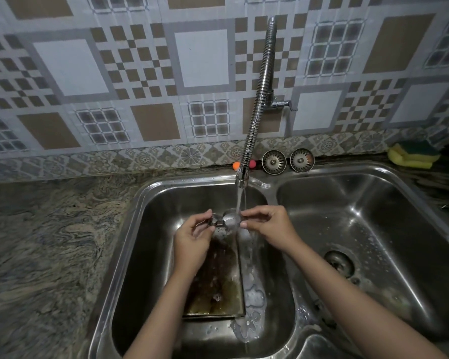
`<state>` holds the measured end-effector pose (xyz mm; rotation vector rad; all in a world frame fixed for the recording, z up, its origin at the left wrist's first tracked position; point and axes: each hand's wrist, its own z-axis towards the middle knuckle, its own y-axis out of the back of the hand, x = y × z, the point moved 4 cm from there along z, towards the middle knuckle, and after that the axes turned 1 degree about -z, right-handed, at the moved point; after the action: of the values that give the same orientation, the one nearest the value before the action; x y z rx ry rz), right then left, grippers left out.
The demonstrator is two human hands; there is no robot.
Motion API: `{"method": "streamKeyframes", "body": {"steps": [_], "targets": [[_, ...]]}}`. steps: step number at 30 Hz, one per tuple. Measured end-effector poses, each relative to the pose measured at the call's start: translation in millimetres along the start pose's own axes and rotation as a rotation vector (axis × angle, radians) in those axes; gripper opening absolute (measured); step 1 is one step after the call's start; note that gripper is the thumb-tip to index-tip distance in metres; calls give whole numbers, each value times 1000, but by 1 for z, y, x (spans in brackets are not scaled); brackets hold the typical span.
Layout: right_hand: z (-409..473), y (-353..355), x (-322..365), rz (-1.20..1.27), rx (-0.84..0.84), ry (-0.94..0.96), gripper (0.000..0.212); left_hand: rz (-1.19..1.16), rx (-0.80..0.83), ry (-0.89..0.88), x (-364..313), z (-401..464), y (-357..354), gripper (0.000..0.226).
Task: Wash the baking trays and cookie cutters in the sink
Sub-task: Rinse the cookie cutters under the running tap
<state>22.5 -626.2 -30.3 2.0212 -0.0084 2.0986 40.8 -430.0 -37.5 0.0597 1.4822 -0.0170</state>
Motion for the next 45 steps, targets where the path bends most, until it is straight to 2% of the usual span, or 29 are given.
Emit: {"method": "streamKeyframes", "body": {"steps": [8,13,16,18,20,22,24,27,32,35,38,39,41,45], "targets": [[-5,21,2,-9,-46,-32,29,-1,76,-4,-2,4,-22,34],[-23,67,7,-74,-114,3,33,4,214,95,18,-9,-34,42],[-44,113,-1,-143,-191,-35,33,288,421,153,48,-27,-45,43],[-61,141,-11,-265,-239,-81,30,550,570,137,71,-41,-52,44],[-76,162,-30,-366,-238,-177,26,718,723,100,90,-54,-60,49],[-91,172,-54,-433,-187,-343,20,914,861,6,105,-64,-71,54],[-101,172,-81,-524,-63,-511,13,1153,939,-85,114,-68,-79,61],[-110,159,-121,-689,192,-681,24,1351,987,-111,122,-71,-89,64],[-111,142,-146,-850,373,-726,13,1450,1034,-125,134,-69,-106,55],[-106,141,-141,-857,369,-722,14,1451,1057,-158,135,-67,-112,52],[-98,148,-130,-817,252,-644,2,1361,1024,-166,134,-61,-111,42],[-93,150,-124,-816,206,-588,5,1285,977,-155,131,-58,-109,41],[-84,149,-103,-795,85,-461,12,1045,833,-84,122,-51,-101,45],[-73,124,-51,-503,-117,-280,10,412,450,71,90,-35,-80,39]]}}
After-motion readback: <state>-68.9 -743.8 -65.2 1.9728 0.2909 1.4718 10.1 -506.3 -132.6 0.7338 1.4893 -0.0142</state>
